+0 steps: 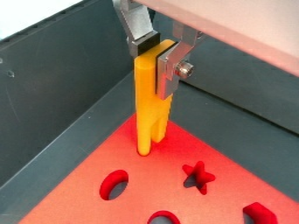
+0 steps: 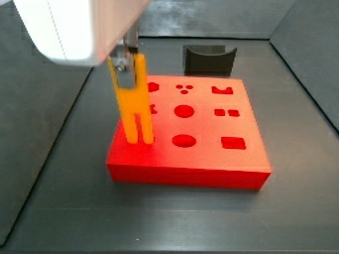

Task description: Insert the square-circle object.

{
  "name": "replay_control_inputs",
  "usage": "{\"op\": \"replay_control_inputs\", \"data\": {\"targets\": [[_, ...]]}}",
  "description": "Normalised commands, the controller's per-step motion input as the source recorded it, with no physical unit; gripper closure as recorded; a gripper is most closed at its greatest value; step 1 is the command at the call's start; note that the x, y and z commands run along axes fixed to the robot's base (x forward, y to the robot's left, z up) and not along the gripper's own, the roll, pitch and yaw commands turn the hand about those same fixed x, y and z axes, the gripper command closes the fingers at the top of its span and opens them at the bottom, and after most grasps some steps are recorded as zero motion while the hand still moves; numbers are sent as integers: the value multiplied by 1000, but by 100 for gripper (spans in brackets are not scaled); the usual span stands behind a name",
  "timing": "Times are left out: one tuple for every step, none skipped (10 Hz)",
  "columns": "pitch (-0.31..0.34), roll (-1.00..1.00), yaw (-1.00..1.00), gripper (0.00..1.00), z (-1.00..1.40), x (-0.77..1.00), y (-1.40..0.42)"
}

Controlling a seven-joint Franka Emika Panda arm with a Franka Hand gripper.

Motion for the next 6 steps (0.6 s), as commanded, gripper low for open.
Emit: {"op": "replay_control_inputs", "data": {"targets": [[41, 271, 0, 100, -280, 0, -197], [137, 273, 0, 100, -480, 0, -163], [180, 401, 0, 100, -274, 0, -146], [180, 403, 0, 100, -283, 0, -166], [129, 210, 0, 100, -546, 0, -143], [86, 40, 0, 100, -709, -63, -26]]}}
